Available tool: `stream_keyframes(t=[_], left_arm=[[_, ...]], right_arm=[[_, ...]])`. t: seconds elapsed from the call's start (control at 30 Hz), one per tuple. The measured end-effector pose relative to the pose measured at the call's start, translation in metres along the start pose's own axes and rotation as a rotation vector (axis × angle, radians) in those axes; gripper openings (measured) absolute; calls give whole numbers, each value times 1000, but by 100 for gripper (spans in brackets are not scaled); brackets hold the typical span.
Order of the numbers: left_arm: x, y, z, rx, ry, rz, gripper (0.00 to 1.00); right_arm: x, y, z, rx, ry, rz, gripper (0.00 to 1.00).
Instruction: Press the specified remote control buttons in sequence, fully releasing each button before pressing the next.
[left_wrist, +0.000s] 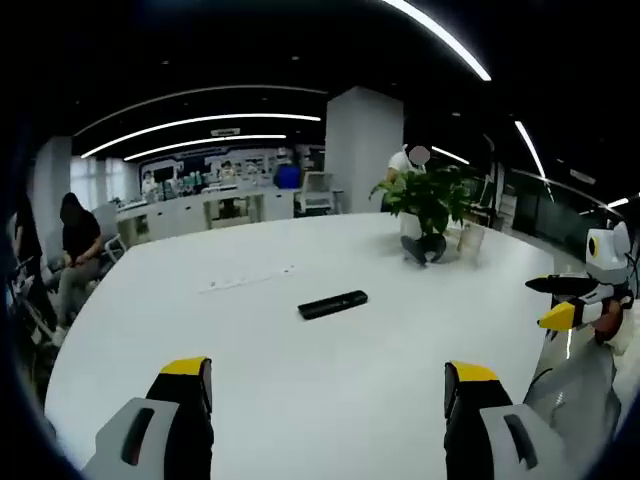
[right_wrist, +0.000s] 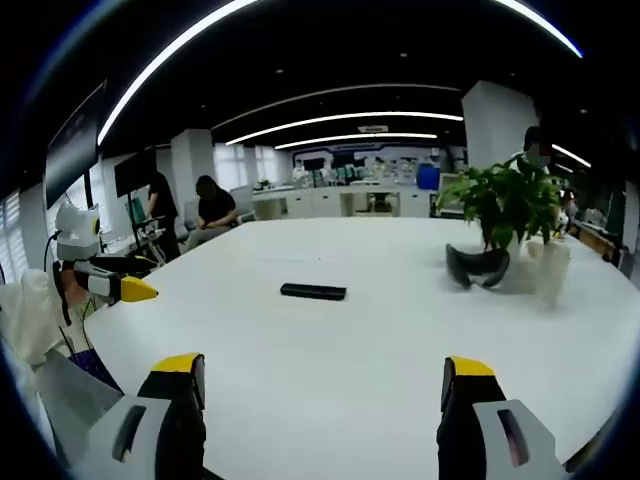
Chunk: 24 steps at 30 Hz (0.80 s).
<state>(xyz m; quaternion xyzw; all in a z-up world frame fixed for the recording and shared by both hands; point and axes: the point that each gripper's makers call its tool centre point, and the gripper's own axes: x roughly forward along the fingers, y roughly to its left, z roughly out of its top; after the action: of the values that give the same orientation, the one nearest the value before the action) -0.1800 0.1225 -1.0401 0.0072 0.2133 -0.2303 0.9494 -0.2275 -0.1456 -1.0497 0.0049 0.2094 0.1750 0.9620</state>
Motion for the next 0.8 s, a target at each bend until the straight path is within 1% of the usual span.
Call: stream_keyframes(t=[0.1, 0.13, 0.2, 0.23, 0.27, 0.3, 0.4, 0.5, 0.67, 0.8], left_arm=[[-9, -6, -5, 7, 1, 8, 99], [-15, -8, -8, 26, 2, 22, 99], [-19, -9, -11, 40, 5, 40, 99], [-21, -10, -15, 68, 19, 44, 99], [-24, -13, -21, 93, 48, 37, 99], [-25, -16, -23, 89, 56, 38, 99], [-29, -21, -26, 85, 53, 34, 99], [-34, -23, -29, 52, 31, 36, 99], [-42, -21, -32, -8, 3, 45, 99], [-48, -18, -36, -7, 11, 54, 99]], right_arm=[[0, 2, 0, -2, 1, 6, 98], [0, 3, 0, 3, 1, 10, 98], [1, 5, -1, 11, 5, 19, 98], [1, 7, -2, 10, 13, 30, 98], [1, 9, -3, 8, 21, 37, 97], [1, 11, -2, 2, 21, 37, 96], [0, 15, 3, -14, 6, 44, 98], [1, 18, 6, -30, -2, 50, 98], [1, 20, 6, -48, 4, 51, 99], [0, 22, 5, -60, 9, 53, 99]])
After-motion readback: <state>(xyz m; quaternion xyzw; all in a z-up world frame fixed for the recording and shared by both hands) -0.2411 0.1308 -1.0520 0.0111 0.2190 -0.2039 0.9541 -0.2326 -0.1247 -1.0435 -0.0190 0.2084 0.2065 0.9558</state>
